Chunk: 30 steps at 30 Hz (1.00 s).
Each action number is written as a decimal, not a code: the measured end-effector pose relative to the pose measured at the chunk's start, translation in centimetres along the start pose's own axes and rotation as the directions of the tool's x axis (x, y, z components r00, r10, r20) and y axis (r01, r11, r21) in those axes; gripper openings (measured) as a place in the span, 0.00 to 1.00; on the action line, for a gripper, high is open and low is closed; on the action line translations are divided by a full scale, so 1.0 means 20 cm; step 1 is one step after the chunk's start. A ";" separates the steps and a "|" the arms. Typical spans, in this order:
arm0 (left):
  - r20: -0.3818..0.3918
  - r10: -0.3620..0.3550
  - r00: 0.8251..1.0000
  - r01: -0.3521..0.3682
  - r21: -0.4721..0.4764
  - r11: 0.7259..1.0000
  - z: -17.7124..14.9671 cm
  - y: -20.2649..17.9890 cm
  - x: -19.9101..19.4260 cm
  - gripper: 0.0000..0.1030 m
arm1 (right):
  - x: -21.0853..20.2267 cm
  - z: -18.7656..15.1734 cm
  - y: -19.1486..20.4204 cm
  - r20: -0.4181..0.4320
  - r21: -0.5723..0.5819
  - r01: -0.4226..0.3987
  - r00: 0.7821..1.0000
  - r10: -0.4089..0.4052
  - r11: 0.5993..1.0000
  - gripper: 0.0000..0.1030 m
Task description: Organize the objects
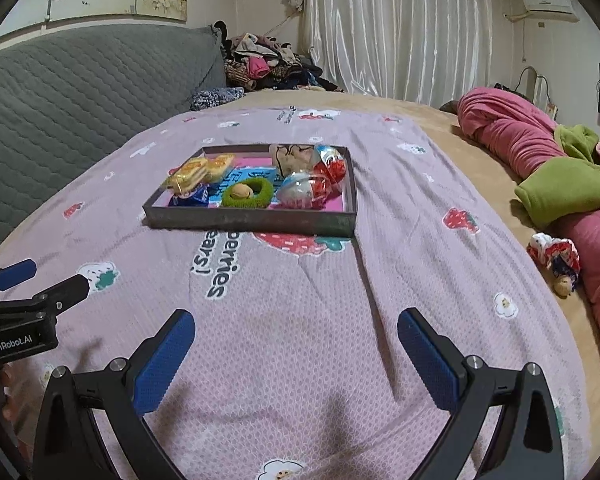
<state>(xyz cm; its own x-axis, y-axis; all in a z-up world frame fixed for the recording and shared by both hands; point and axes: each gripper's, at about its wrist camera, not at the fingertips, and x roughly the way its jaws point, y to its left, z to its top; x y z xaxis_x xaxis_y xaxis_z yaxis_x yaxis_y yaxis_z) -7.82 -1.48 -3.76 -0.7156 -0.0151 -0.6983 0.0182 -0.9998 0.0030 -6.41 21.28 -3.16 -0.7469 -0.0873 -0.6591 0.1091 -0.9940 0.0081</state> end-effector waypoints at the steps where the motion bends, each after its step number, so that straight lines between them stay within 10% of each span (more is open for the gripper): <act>1: -0.002 0.001 1.000 -0.001 0.001 1.000 -0.01 0.00 0.01 1.00 | 0.01 -0.01 0.00 -0.003 0.002 -0.001 1.000 0.001 1.000 0.99; 30: -0.024 0.018 1.000 -0.018 0.016 1.000 -0.11 0.01 0.14 1.00 | 0.10 -0.10 0.00 -0.030 0.006 -0.007 1.000 0.007 1.000 0.99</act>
<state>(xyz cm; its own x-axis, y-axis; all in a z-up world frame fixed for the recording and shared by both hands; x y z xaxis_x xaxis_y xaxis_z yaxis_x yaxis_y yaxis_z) -8.19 -1.66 -7.32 -0.6984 -0.0333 -0.7149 0.0200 -0.9994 0.0270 -6.49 21.27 -5.99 -0.7261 -0.0922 -0.6814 0.1101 -0.9938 0.0171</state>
